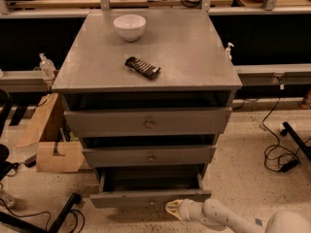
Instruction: Close bottom drawer
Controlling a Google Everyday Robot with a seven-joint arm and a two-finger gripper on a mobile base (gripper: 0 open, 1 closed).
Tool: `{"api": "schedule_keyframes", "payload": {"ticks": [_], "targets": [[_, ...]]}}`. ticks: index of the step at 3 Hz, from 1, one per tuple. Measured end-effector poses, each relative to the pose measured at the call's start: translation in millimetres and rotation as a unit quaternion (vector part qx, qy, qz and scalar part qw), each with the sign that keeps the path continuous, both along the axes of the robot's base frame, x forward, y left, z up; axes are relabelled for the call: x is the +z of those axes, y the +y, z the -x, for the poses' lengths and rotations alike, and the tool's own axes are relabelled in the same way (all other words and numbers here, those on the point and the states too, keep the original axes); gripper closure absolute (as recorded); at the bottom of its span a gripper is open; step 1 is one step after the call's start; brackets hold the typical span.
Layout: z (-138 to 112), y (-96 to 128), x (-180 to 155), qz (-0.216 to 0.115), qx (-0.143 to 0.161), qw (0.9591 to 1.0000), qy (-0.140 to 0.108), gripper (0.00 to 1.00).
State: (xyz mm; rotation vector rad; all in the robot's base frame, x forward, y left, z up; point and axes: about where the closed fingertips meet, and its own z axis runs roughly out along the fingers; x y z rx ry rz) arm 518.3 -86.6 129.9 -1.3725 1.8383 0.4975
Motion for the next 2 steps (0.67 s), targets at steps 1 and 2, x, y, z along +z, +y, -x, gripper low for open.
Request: {"api": "schedule_keyframes", "payload": {"ticks": [1,2], "targets": [[-24.6,13.8,5.2,-0.013,0.006,0.9997,-0.022,1.00],[-28.6,15.0,6.9,-0.014,0.006,0.9995,-0.027,1.00]]}}
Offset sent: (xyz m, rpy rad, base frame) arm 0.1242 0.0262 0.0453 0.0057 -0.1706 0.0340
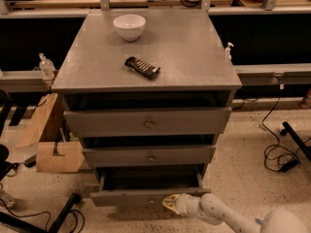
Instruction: Close bottom drawer
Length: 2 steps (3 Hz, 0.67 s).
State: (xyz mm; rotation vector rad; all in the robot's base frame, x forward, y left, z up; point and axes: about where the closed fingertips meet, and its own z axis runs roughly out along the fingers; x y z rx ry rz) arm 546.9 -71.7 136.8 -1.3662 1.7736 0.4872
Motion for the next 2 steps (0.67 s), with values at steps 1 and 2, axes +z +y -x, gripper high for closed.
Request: {"api": "schedule_keyframes", "payload": {"ticks": [1,2], "targets": [[-12.7,-1.6,5.3,0.003,-0.002,1.0000,-0.007,1.00],[-13.8,-1.9,5.7,0.003,-0.002,1.0000,-0.008,1.00]]}}
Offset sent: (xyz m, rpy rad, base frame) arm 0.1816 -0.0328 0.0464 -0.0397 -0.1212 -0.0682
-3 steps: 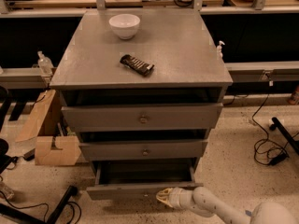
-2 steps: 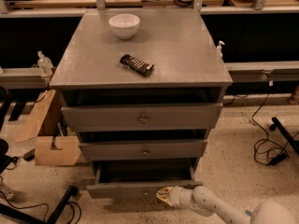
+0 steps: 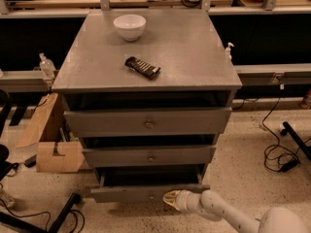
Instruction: Close bottom drawer
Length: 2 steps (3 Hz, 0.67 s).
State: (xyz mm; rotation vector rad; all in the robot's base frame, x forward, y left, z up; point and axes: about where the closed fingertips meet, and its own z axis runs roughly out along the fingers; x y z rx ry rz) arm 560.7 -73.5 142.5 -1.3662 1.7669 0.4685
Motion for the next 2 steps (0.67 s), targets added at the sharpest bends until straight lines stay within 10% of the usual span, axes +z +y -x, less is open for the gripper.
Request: {"api": "schedule_keyframes", "payload": {"ticks": [2], "targets": [[-26.8,2.0,2.9,-0.002,0.003,1.0000,-0.008,1.00]]}}
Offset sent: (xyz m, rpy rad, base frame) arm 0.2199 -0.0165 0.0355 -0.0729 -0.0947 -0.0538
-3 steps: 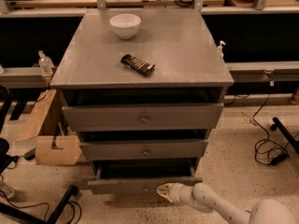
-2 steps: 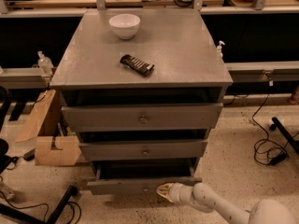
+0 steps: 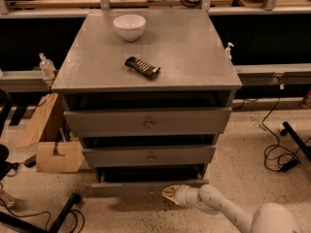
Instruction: Close bottom drawer
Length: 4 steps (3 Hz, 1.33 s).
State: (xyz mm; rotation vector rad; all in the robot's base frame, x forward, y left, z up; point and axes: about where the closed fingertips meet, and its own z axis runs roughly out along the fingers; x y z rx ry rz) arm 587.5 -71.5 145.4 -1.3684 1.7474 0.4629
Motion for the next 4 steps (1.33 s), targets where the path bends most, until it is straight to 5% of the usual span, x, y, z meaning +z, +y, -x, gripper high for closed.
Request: {"api": "schedule_keyframes", "payload": {"ticks": [1,4], "targets": [[-17.5,30.9,-6.5,-0.029,0.022,0.9993,-0.003,1.00],[-35.3,23.1,-10.7,-0.027,0.012,0.9995,-0.005,1.00]]}}
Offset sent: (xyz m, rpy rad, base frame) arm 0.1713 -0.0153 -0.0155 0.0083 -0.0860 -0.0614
